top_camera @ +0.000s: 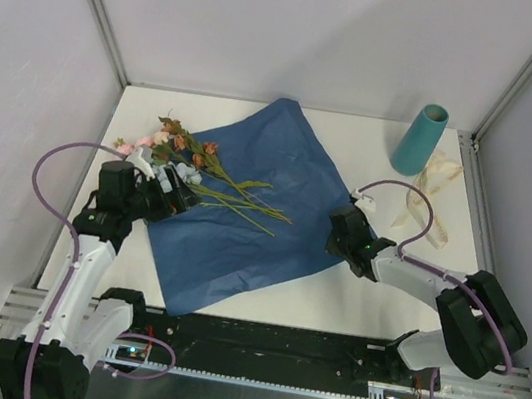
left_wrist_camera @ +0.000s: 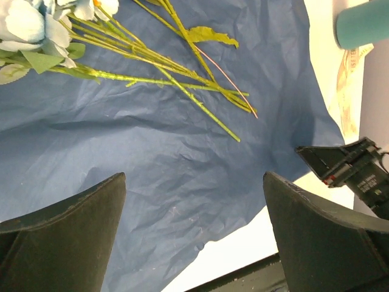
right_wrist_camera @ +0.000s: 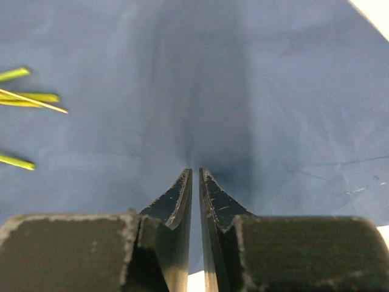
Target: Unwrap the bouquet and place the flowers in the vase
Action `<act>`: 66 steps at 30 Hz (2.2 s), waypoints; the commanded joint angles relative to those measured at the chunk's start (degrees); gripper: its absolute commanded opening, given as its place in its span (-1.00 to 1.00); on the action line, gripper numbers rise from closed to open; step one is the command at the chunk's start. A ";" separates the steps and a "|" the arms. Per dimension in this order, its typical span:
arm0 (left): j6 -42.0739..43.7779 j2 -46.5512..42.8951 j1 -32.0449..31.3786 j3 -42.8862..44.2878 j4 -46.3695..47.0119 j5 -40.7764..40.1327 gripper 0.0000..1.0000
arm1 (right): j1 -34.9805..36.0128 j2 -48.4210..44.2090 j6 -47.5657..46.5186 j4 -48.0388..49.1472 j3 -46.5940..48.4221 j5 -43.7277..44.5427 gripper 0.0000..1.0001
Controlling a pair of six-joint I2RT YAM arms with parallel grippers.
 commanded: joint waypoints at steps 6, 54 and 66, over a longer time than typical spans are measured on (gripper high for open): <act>6.11 -0.90 0.43 3.95 -2.79 2.81 0.99 | 1.47 -5.93 2.40 -1.24 -1.08 0.58 -0.67; 3.74 -15.34 4.99 2.74 -7.16 -13.48 0.99 | 5.14 43.13 -32.44 -0.81 51.97 -39.86 -0.28; 3.73 -15.11 5.12 2.71 -7.08 -13.43 0.99 | 4.07 44.19 -31.10 0.67 51.68 -42.50 -0.34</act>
